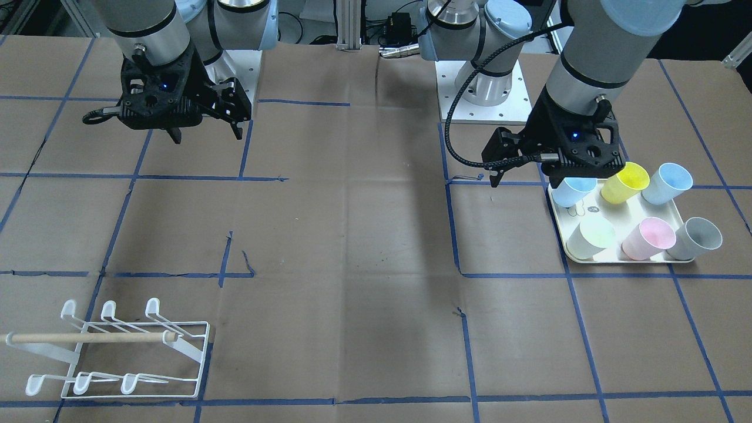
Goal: Transfer IKEA cup to right arm and place on rack
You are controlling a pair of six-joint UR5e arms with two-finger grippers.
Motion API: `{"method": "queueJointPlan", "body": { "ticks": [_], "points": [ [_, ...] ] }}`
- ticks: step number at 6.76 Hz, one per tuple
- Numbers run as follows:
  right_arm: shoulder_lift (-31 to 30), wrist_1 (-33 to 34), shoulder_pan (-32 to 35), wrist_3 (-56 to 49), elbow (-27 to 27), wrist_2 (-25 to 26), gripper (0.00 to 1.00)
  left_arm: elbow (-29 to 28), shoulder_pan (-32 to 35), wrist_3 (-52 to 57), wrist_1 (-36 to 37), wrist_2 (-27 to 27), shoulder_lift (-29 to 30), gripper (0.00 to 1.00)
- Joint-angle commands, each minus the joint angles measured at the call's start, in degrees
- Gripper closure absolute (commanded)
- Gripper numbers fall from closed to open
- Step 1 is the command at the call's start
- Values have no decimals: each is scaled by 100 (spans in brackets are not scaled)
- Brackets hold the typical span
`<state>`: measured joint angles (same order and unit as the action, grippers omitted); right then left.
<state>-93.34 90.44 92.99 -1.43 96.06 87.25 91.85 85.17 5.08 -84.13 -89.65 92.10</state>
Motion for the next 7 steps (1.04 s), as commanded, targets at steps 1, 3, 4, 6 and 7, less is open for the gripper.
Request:
{"method": "queueJointPlan", "body": {
  "ticks": [1,3,4,6,7],
  "points": [
    [0,0,0,2,0,2,0,60,-717,738,-112,0,-104,0],
    [0,0,0,-24,0,2,0,261,-1682,1545,-200,-105,-174,0],
    [0,-9,0,-24,0,2,0,541,-2131,2001,-192,-105,-253,0],
    [0,-9,0,-6,0,-7,0,790,-2241,2032,70,-105,-176,1],
    [0,-9,0,-6,9,-7,0,921,-2241,2032,394,-105,-18,1]
  ]
}}
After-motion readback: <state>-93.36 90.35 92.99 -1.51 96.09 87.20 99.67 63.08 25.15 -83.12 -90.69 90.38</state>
